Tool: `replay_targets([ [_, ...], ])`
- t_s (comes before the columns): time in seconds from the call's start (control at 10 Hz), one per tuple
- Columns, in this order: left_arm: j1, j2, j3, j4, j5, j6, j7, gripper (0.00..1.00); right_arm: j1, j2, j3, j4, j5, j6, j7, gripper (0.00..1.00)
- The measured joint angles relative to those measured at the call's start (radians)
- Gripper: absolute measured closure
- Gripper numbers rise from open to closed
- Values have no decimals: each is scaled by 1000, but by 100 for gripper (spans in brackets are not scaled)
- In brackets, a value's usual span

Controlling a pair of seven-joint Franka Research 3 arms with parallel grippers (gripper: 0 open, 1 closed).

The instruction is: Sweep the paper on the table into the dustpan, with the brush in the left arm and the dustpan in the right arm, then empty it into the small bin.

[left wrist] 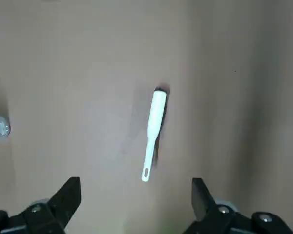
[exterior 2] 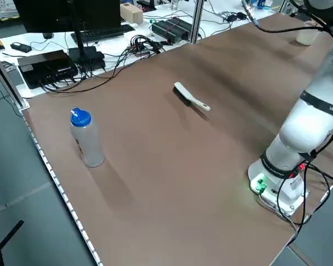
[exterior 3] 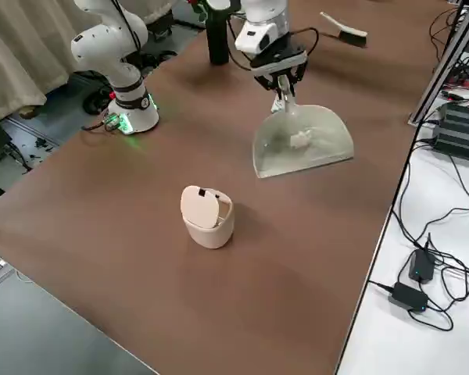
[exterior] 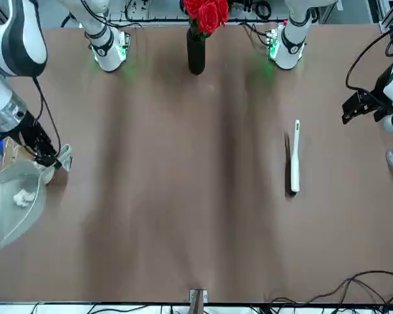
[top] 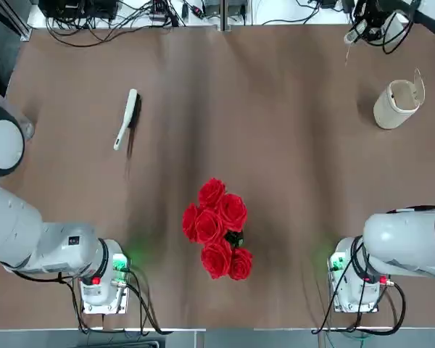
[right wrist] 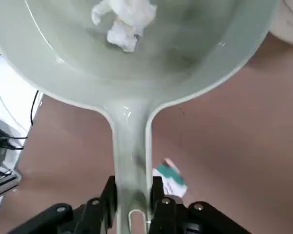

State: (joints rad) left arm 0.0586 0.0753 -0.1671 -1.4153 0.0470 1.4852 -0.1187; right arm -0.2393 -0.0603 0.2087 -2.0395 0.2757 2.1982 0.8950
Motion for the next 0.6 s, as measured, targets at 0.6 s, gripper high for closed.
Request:
replay_targets([
  [0.6, 0, 8, 6, -3, -96, -1, 1, 0, -22, -54, -103, -73, 251, -67, -78, 67],
])
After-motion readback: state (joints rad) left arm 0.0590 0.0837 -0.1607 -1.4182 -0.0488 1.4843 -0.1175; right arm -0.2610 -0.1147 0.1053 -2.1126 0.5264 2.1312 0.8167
